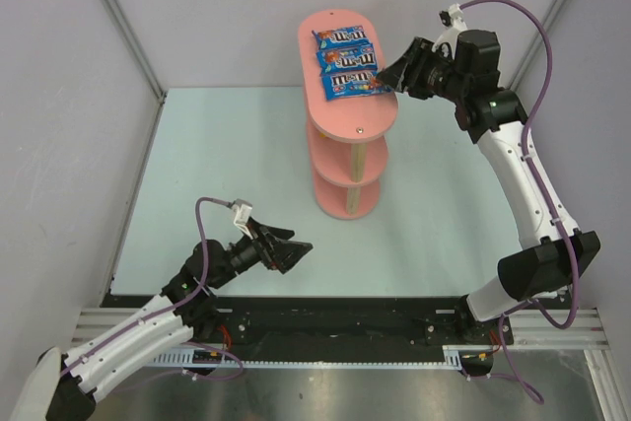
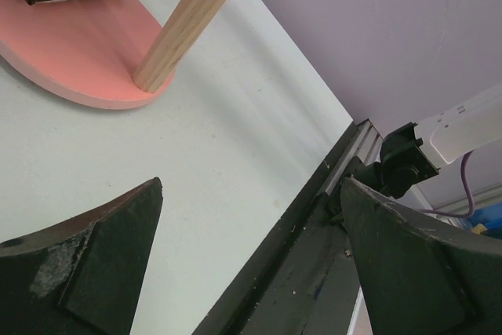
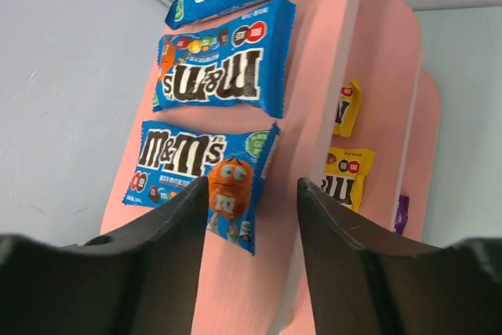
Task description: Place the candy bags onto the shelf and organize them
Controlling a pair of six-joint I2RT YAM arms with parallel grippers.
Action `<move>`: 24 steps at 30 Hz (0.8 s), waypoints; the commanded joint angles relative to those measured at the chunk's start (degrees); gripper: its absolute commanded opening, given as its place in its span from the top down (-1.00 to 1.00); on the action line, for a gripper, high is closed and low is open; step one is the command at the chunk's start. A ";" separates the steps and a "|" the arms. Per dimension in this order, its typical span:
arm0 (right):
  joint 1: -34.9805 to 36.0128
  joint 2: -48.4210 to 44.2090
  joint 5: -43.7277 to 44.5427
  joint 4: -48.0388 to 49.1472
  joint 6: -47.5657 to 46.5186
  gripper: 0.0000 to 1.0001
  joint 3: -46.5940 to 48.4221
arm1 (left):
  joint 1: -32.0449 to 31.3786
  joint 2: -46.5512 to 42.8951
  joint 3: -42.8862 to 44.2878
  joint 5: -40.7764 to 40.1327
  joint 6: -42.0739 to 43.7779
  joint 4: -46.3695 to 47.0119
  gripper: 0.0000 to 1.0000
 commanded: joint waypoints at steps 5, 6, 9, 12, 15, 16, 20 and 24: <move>-6.23 -8.35 1.08 7.11 4.00 -0.21 -7.46 | 0.43 -1.03 0.95 -4.78 -1.96 -4.25 -1.00; -7.02 -10.53 1.17 8.77 4.70 -0.24 -9.74 | 0.43 -1.03 1.82 -5.93 -1.96 -5.48 -1.00; -9.83 -14.23 2.57 9.76 5.67 -0.32 -13.00 | 0.43 -1.29 3.49 -10.32 -2.22 -10.57 -0.99; -11.42 -18.09 5.38 8.79 5.24 -0.46 -15.55 | 0.43 -1.73 4.81 -13.85 -2.31 -14.88 -0.99; -12.65 -20.56 8.45 7.04 4.18 -0.79 -17.40 | 0.43 -2.34 5.78 -17.44 -2.83 -17.87 -1.00; -12.91 -21.88 9.51 6.51 4.01 -0.92 -18.45 | 0.43 -2.52 5.96 -18.24 -3.27 -19.54 -0.99; -14.32 -24.69 16.28 4.13 4.53 -0.99 -20.92 | 0.43 -3.92 7.36 -23.60 -3.98 -24.29 -1.00; -17.03 -26.20 18.92 3.69 7.34 -0.99 -22.68 | 0.43 -5.85 8.51 -26.16 -3.80 -27.54 -0.99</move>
